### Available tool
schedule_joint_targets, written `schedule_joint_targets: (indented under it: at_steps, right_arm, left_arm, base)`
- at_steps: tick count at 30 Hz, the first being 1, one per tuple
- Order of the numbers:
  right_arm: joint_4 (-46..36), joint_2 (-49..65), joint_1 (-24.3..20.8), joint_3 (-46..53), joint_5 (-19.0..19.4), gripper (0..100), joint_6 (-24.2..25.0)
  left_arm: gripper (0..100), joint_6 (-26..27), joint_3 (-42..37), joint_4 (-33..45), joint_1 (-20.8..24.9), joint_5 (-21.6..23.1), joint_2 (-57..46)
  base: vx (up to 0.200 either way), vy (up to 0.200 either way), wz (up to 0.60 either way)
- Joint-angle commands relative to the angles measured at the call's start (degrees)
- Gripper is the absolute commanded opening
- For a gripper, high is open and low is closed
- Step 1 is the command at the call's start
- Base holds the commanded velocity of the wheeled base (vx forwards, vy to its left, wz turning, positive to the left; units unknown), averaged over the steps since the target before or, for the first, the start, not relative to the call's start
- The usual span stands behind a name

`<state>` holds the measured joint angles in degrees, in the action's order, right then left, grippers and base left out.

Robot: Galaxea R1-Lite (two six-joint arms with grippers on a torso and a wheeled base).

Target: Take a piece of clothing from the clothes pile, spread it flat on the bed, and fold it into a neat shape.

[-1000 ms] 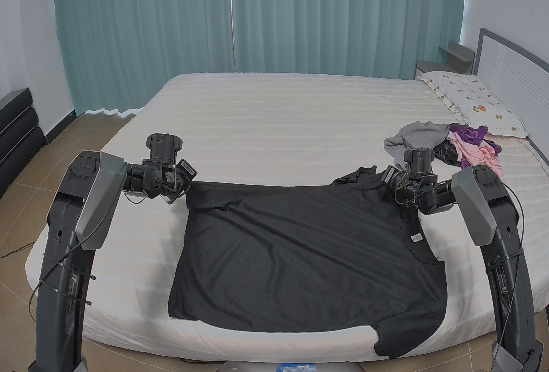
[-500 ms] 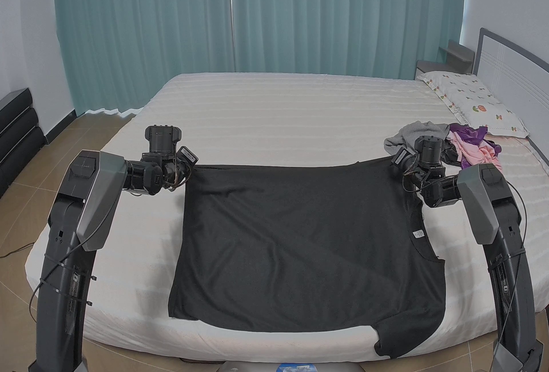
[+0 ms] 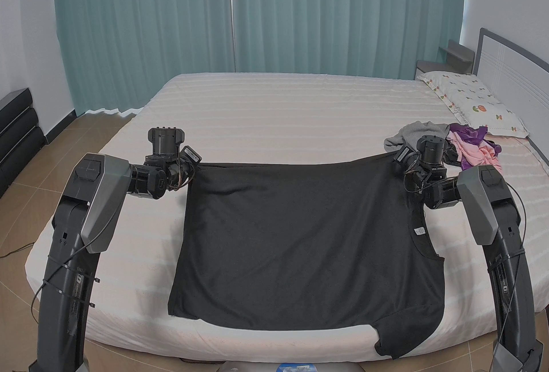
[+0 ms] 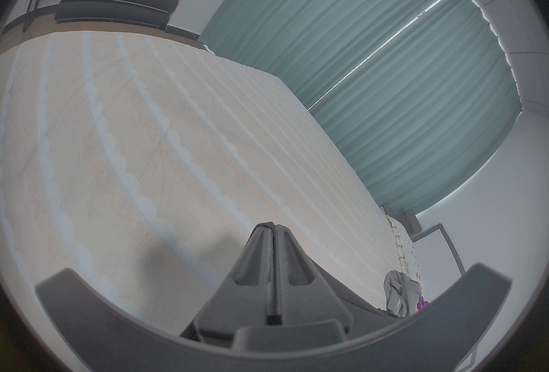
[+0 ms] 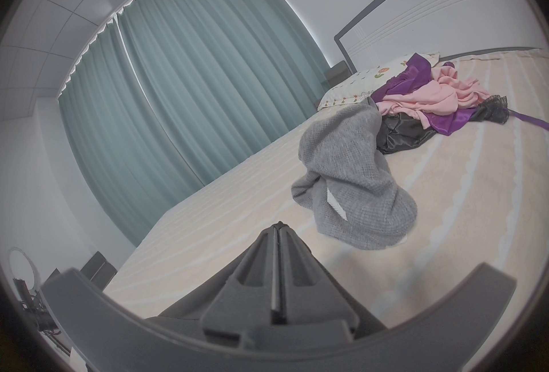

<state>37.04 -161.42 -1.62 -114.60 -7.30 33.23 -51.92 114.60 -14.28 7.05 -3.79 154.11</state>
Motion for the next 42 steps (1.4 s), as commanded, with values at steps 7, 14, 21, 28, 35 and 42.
schedule_joint_targets:
  at_steps: [7,14,21,28,35,42]
  right_arm:
    - [-0.6,-3.3,-0.1,0.0,0.3,0,-0.3]
    - [-3.3,-3.6,-0.3,0.0,0.4,100,-0.2]
    - [-1.7,-0.2,-0.5,4.6,1.0,100,-0.3]
    - [0.8,12.4,1.1,20.5,5.0,100,0.7]
    - [1.5,31.1,1.4,44.6,14.2,100,3.5]
    - [1.5,43.7,-0.1,66.1,17.3,100,6.7]
  left_arm:
    - [0,0.0,0.0,-0.1,0.4,0.1,2.5]
    - [100,0.0,0.0,0.5,0.5,0.1,3.6]
    - [100,-0.1,-0.5,2.8,0.3,-0.1,1.7]
    - [100,-0.5,-4.6,7.8,-1.7,0.2,-5.3]
    - [100,0.2,-22.3,7.2,-2.4,3.1,-19.5]
    - [100,0.3,-44.8,6.4,-2.5,13.3,-34.3]
  base:
    - [0.000,0.000,0.00]
    - [0.000,0.000,0.00]
    - [0.000,0.000,0.00]
    - [0.000,0.000,0.00]
    - [0.000,0.000,0.00]
    - [0.000,0.000,0.00]
